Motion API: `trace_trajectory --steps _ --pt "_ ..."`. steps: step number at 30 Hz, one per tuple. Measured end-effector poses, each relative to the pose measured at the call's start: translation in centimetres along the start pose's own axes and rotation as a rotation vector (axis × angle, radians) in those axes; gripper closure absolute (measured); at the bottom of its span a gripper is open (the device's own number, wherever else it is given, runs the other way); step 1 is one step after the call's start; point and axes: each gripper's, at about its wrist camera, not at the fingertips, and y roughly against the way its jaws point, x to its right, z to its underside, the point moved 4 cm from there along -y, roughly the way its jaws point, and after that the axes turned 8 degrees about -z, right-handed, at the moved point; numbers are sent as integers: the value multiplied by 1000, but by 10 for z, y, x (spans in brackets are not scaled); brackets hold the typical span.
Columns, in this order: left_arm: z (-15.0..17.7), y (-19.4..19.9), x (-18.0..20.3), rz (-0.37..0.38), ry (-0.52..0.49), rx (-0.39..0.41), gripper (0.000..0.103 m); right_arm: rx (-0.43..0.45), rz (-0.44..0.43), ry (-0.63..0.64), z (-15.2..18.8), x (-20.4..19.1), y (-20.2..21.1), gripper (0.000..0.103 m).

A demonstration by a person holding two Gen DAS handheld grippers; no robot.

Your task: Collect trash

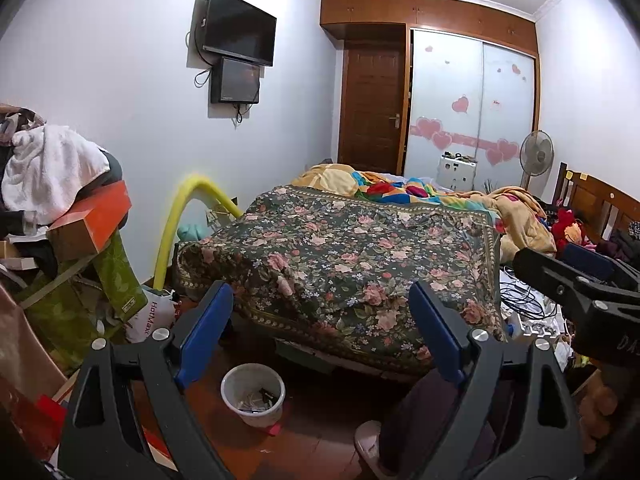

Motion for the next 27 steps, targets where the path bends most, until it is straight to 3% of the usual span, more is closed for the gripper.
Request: trace_trajectory --steps 9,27 --pt "0 1 -2 -16 12 -1 5 -8 -2 3 0 2 -1 0" --pt "-1 -3 -5 -14 -1 6 5 -15 -6 10 -2 -2 -3 0"
